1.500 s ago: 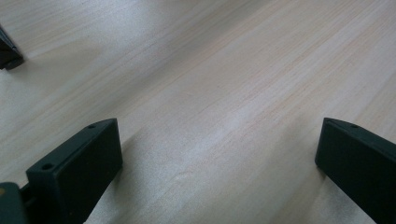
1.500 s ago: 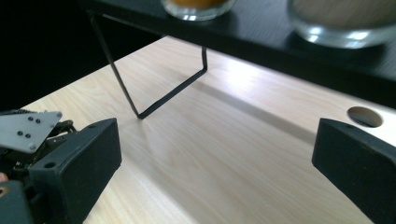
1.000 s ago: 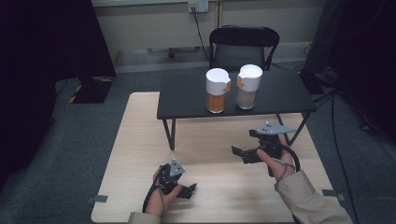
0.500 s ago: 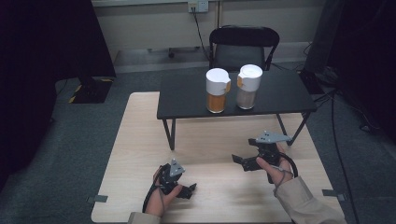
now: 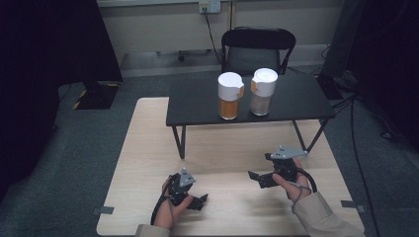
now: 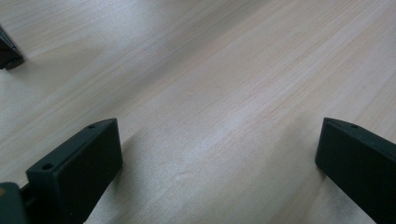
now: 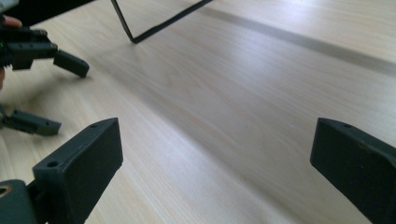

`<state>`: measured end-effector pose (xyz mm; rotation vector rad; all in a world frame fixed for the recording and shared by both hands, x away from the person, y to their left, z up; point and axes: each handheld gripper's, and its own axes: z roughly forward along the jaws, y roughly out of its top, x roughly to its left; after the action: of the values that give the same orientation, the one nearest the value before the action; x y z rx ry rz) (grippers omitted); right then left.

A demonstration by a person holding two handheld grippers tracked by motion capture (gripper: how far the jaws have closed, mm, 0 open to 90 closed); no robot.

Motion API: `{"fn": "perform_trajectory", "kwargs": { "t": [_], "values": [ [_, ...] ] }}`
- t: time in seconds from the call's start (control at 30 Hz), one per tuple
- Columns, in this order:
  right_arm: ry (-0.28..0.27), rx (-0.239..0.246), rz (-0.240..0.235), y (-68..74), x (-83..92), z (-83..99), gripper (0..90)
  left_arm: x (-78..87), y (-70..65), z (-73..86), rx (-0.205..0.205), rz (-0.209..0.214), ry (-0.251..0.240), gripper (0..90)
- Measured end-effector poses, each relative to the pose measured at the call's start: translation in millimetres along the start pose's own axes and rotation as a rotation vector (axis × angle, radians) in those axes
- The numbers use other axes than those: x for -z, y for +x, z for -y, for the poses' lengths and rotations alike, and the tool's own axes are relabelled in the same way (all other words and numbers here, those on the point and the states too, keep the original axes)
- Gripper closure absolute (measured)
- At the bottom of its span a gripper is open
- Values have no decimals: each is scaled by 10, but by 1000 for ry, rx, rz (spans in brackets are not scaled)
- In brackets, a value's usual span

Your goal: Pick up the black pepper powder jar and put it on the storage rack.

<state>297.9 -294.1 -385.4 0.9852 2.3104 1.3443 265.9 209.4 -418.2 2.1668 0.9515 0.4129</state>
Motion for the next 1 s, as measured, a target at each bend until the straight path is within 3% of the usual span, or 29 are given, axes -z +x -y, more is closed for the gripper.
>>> {"fn": "perform_trajectory", "kwargs": {
  "t": [1.0],
  "values": [
    [116,13,31,-6,7,313,16,0,0,0,0,0,0,0]
  ]
}}
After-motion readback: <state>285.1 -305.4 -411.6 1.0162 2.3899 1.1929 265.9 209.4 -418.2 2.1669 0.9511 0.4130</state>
